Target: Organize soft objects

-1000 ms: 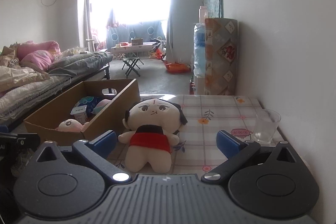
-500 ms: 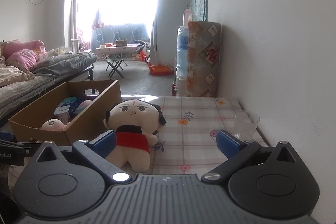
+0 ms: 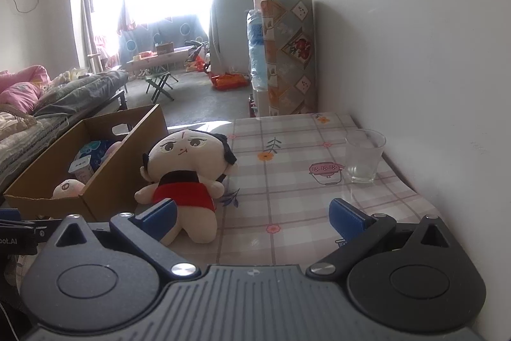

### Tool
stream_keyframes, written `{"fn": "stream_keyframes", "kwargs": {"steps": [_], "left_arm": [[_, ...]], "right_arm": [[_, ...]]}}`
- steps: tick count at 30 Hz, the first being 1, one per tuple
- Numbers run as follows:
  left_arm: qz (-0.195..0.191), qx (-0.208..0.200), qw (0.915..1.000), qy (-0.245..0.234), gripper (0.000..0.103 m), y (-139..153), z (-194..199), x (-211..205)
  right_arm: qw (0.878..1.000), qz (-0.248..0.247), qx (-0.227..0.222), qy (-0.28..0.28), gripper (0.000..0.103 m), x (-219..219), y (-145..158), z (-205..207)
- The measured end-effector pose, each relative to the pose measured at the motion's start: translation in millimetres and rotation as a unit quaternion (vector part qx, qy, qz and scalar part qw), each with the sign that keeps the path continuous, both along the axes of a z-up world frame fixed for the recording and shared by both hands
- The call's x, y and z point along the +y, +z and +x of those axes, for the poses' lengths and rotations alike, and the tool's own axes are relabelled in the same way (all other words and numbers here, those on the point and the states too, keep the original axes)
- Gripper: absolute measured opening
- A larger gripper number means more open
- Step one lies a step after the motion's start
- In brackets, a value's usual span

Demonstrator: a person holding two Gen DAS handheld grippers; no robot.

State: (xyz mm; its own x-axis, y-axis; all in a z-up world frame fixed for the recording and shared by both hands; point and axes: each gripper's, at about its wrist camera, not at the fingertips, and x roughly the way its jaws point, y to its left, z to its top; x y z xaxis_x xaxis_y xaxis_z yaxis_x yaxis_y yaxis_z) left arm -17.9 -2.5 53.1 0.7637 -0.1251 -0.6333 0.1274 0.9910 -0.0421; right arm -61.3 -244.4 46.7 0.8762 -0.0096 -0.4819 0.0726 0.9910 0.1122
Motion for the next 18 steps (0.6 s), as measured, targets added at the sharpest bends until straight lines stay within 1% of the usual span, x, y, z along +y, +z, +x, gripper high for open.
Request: {"fn": "stream_keyframes", "kwargs": {"steps": [3,6,12,18], "left_arm": [[0.003,-0.002,1.0,0.001,0.103,3.1,2.4,-3.3],[0.01,0.007,0.9999,-0.005,0.103,4.2,6.6,-9.2],[0.008,0.021,0.9996,-0.018,0.103,5.0,12.4,-21.2],[0.02,0.024,0.999,-0.032,0.103,6.2,13.7,-31.0]], "right_arm": [[1.0,0.002,0.011,0.001,0.103,1.2,-1.6,3.5],[1.0,-0.001,0.021,-0.002,0.103,2.9,-1.3,6.5],[1.0,0.009,0.012,-0.019,0.103,-5.5,9.3,3.6],[0.999,0.009,0.03,-0.038,0.103,-10.5,8.1,6.0]]}}
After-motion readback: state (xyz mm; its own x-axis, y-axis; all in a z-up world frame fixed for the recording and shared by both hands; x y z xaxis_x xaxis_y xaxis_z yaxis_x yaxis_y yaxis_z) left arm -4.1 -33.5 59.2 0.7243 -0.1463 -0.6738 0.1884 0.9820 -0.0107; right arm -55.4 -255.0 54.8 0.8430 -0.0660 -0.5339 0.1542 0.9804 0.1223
